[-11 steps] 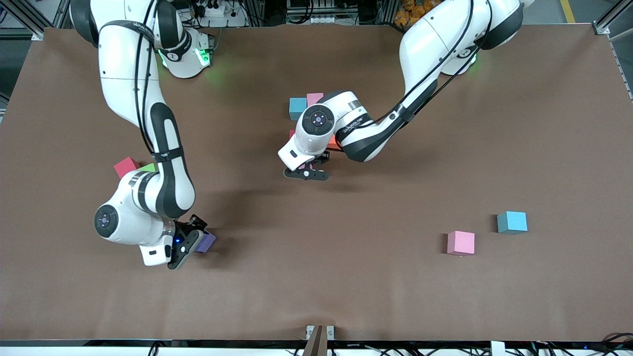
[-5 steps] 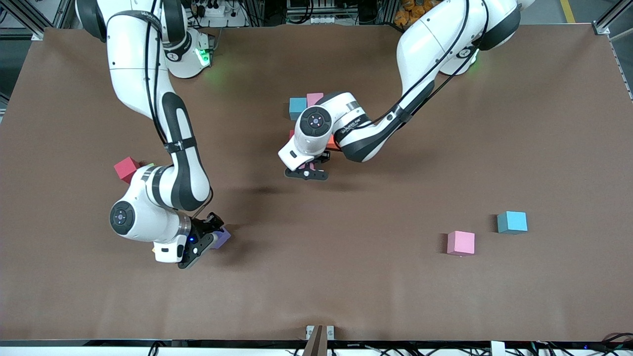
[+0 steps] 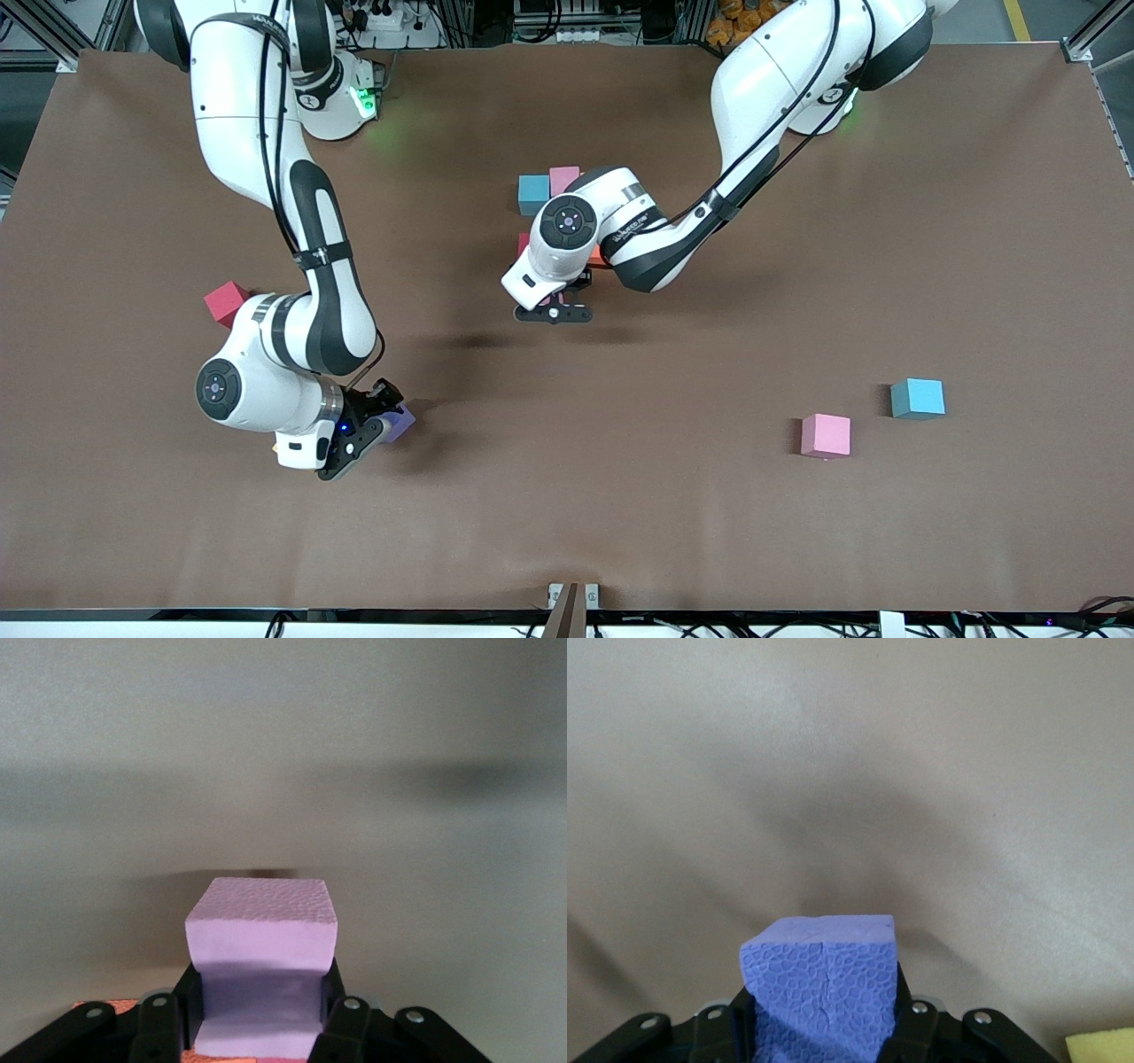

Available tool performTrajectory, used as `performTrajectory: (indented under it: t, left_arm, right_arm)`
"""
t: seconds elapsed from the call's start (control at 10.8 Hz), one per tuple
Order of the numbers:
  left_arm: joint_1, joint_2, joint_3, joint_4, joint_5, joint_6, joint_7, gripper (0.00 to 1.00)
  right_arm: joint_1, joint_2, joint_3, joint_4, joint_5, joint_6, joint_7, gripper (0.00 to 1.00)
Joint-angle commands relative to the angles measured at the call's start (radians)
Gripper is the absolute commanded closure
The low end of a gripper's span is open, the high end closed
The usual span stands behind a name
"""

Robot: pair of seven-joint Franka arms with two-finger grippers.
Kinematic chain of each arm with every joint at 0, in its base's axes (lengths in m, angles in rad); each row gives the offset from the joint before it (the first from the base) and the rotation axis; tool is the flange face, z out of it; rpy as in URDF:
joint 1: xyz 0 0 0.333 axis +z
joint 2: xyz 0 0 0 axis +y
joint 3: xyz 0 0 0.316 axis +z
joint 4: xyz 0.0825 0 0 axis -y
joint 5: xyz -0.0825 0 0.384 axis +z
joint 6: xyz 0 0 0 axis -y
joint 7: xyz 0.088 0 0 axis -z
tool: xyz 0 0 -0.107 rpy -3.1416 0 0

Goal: Form number 2 with 11 blocks

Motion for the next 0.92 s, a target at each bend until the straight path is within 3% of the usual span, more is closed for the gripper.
performTrajectory:
  t: [0.0, 0.55, 0.83]
  left_arm:
    - [-0.033, 0.004, 0.014, 0.021, -0.016, -0.018, -0.022, 0.52]
    - [-0.056, 0.006, 0.017, 0.021, -0.013, -0.018, -0.018, 0.51]
    - [-0.078, 0.007, 0.055, 0.021, -0.016, -0.017, -0.012, 0.51]
  right_arm:
    - [0.001, -0.025, -0.012, -0.009, -0.013, -0.042, 0.053, 0.7]
    - [0.001, -0.025, -0.014, -0.009, -0.017, -0.042, 0.053, 0.69]
    - [0.0, -0.025, -0.015, -0.009, -0.019, -0.048, 0.053, 0.69]
